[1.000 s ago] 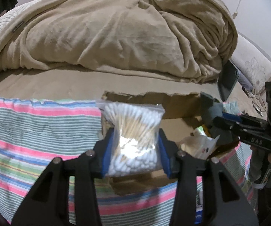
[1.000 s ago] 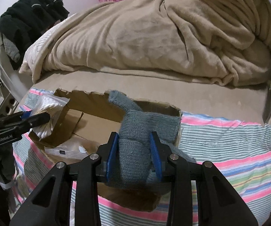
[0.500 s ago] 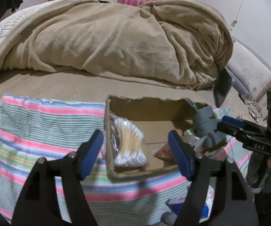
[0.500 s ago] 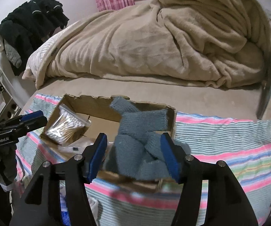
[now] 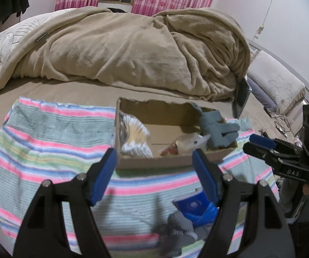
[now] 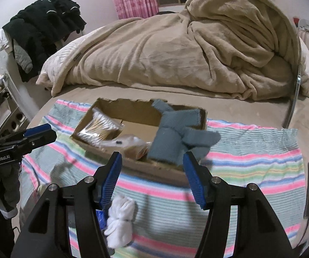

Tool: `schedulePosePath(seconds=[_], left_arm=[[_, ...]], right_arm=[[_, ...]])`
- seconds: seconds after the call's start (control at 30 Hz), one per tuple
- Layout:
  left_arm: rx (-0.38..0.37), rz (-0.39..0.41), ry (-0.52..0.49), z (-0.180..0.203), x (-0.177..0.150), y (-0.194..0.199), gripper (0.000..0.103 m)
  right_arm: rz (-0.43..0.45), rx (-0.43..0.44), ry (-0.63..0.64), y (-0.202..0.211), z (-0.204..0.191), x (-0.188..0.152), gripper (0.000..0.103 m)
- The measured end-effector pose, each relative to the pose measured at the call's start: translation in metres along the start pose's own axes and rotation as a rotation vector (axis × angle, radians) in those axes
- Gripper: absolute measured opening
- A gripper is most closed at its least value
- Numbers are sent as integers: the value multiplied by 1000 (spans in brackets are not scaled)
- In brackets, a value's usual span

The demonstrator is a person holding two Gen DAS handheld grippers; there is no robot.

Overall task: Organize objects
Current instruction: 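Carry swab bag and grey gloves into the box and release both, then grasp the white socks with the right tool while the left grasps the blue tissue pack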

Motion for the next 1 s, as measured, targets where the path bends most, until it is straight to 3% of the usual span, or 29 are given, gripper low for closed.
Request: schedulePosePath(seconds=[0.53, 0.73, 1.0], left_arm=[[21, -12, 47, -6, -46, 24, 74], [42, -18, 52, -1, -60, 20, 74], [6, -68, 45, 20, -83, 6, 74]], right_arm=[[-36, 10, 27, 8, -19, -37, 62], [-77, 19, 25, -1, -21, -58, 62], [-125, 42, 14, -11, -24, -83, 62]])
Point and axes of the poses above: each gripper's, at about its wrist camera, not at the fingertips, and y roughly against the way its jaws point, z to its right, x to its top, the point moved 8 cm from there along -y, roughly the way its jaws point, and after that the axes turned 14 degrees about z, right-handed, at the moved point
